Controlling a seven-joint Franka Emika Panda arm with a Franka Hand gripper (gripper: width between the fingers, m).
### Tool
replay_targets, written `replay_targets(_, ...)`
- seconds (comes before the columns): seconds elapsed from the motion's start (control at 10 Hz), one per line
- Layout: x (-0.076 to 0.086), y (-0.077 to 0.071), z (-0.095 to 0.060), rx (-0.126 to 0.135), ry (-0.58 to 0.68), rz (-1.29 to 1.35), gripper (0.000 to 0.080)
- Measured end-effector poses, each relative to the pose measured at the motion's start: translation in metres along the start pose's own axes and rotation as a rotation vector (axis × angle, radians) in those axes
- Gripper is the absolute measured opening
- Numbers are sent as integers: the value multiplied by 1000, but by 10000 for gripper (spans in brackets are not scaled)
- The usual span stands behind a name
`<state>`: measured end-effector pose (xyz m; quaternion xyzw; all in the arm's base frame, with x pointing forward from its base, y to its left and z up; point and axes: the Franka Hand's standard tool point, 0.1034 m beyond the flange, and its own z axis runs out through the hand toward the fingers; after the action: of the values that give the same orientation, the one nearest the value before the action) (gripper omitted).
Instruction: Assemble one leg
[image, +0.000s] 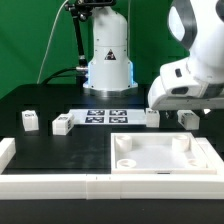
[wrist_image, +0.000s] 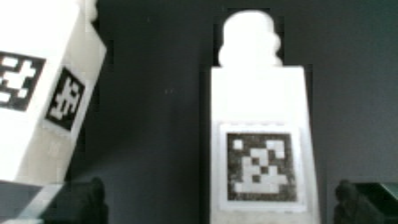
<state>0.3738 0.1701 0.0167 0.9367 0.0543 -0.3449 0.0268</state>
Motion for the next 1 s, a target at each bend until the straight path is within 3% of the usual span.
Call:
replay_targets(0.2,0,-2,6,-15,-158,6,649)
replay_targets(0.6,2,-9,9,-15,-157,-21,649)
replay_targets(1.0,3,-3,7,3,-156,-99,649)
